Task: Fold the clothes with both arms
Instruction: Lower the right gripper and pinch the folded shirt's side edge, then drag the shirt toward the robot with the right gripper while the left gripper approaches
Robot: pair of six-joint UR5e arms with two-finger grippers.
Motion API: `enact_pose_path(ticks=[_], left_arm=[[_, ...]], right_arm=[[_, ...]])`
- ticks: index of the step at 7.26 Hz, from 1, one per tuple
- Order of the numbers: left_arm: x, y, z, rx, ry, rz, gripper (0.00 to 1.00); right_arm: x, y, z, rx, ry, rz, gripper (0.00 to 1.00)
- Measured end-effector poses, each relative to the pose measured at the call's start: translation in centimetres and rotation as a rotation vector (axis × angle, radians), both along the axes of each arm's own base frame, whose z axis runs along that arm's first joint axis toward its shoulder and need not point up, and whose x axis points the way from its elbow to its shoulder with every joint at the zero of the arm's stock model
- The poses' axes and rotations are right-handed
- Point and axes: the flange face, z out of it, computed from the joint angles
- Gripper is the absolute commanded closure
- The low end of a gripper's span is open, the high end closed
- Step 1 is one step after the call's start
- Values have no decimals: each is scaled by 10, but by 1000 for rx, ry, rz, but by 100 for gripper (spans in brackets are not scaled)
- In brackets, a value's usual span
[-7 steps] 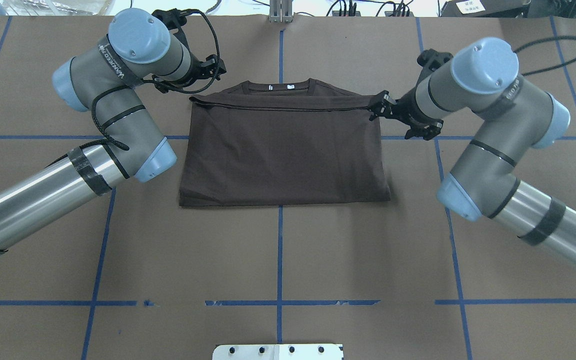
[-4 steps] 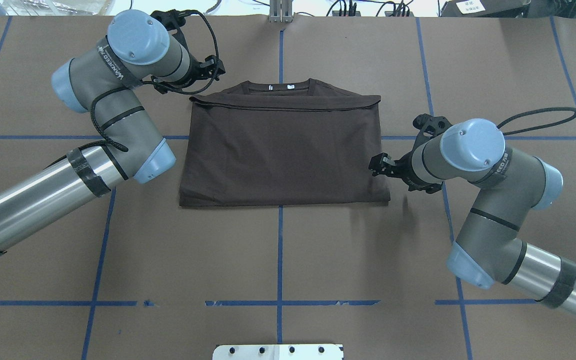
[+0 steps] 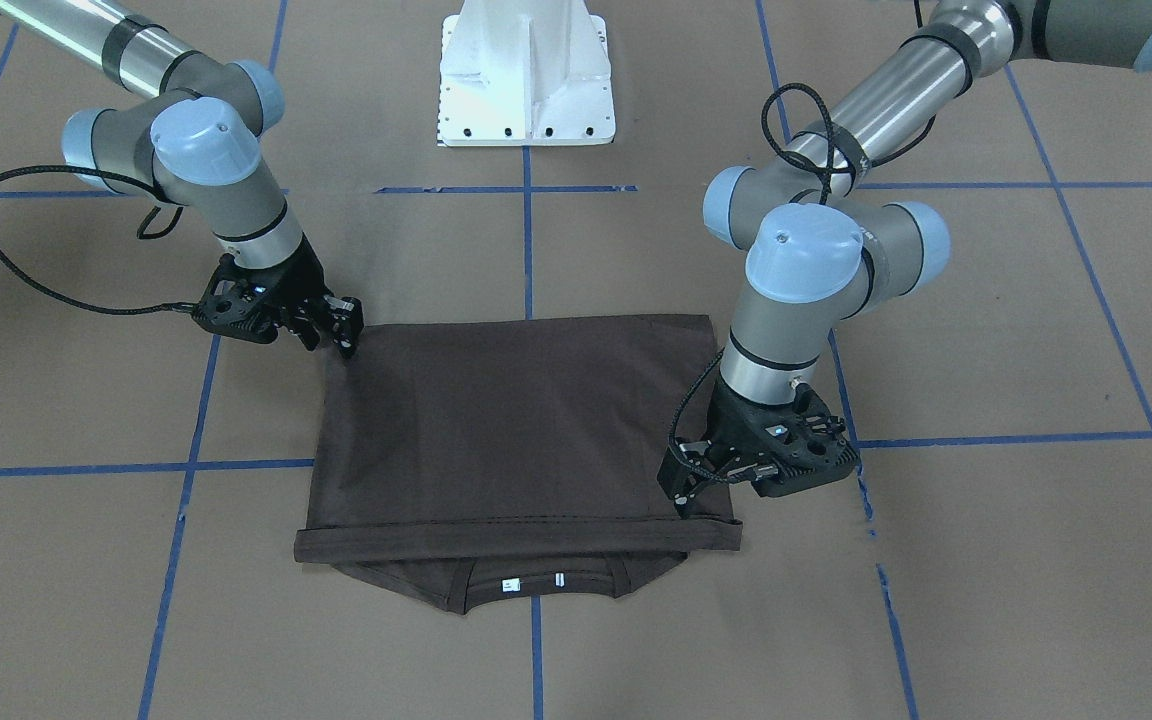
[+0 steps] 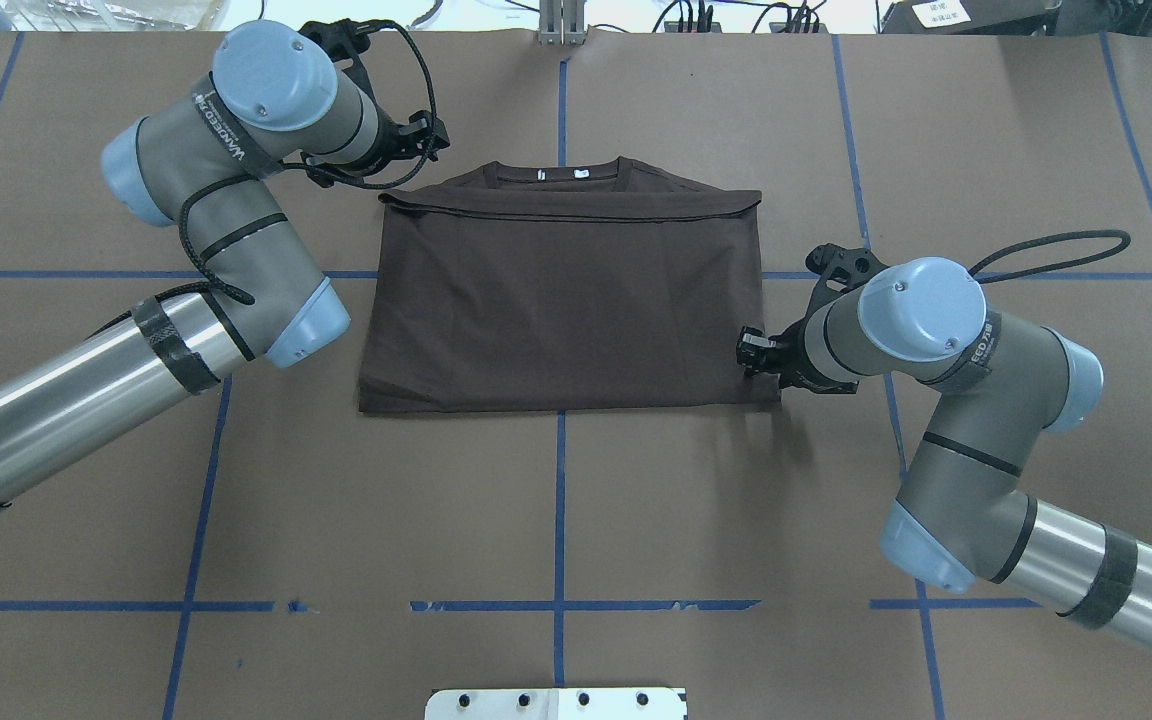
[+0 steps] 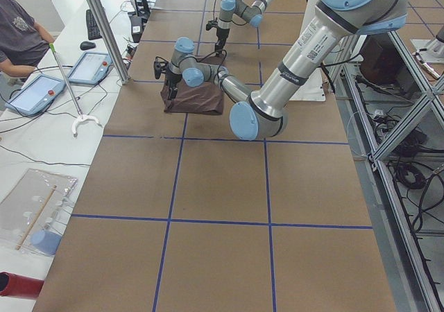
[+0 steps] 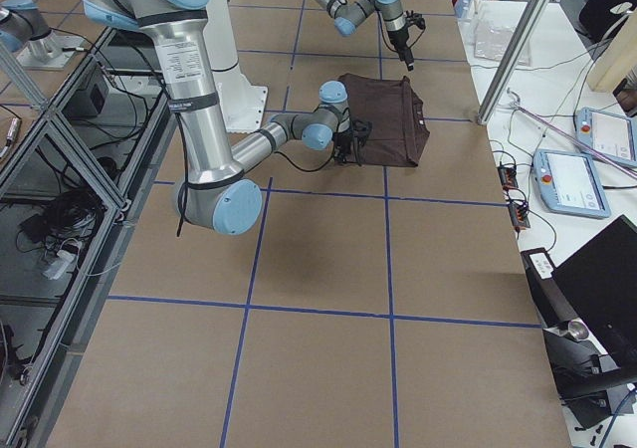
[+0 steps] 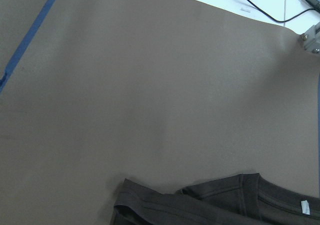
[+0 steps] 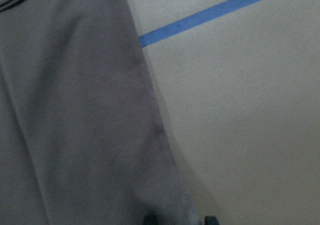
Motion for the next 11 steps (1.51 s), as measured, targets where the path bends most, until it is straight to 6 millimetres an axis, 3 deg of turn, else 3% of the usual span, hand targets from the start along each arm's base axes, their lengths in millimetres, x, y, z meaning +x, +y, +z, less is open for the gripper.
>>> enact_pose_path(ticks=[3,5,6,9,10,11], left_arm=[[0,0,0,4,1,2,0],[-1,3,-7,12,9,3,0],[-2,5,-11,18,15,4,0],[5,25,-29,42,47,30,0],[13,35,-32,46,54,47,0],[21,46,-30,46,57,65,0]], right_arm=[[2,4,-5,-10,-20,-26,100],[21,28,-2,-27,-39,-63,100],[35,60,3,-40,-46,-111,100],[61,201,14,-85,-37,-340,100],[61,236,13,-112,-33,-397,1],[60,255,9,-129,-34,-425,0]])
